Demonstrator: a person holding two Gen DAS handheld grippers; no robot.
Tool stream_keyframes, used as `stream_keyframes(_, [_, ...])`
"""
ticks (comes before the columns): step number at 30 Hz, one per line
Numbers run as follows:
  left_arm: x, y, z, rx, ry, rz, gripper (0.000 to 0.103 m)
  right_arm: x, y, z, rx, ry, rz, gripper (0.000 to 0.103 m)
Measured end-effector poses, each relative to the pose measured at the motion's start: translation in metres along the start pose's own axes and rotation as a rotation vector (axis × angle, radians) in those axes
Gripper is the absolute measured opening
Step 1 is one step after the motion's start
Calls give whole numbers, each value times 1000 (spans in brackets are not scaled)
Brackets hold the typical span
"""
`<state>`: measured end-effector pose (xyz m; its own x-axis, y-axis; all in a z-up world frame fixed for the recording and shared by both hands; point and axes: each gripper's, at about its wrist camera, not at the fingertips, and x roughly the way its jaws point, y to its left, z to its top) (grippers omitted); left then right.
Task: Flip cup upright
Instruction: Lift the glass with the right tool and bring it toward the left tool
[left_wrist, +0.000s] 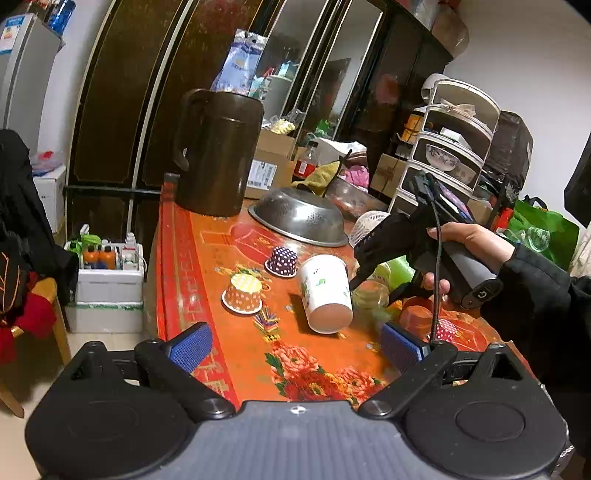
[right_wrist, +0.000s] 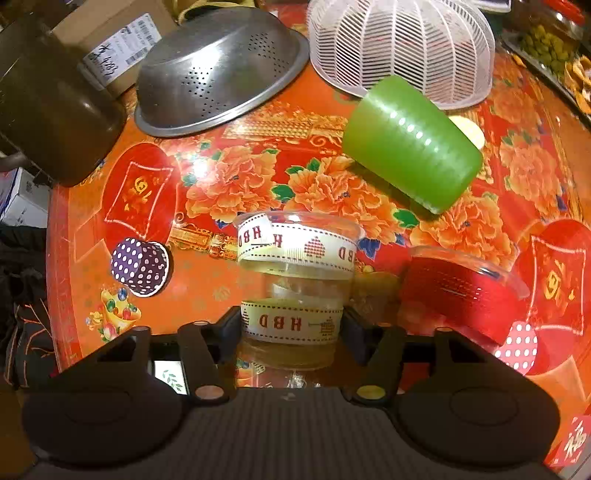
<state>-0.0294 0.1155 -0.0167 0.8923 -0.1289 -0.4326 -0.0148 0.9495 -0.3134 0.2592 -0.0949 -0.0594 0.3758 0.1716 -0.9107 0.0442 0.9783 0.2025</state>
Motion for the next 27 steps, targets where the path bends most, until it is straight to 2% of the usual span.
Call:
stream_keyframes(4, [-4, 1, 0, -17, -12, 16, 99, -18, 3, -9, -37, -58, 19, 57])
stream_keyframes(8, [-13, 1, 4, -35, -25, 21, 99, -59, 8, -27, -109, -113, 88, 57])
stream_keyframes(14, [-30, 0, 6, -71, -22, -22, 99, -128, -6, -92, -265, -180, 175, 58])
stream_keyframes(17, [-36, -3, 6, -92, 25, -59, 99, -138, -22, -130, -313, -167, 193, 58])
stream_keyframes(20, [-34, -10, 6, -106, 90, -84, 99, -129, -37, -163, -334, -131, 219, 58])
stream_keyframes(27, [-2, -33, 2, -137, 283, -147, 99, -101, -47, -204, -383, -71, 294, 57])
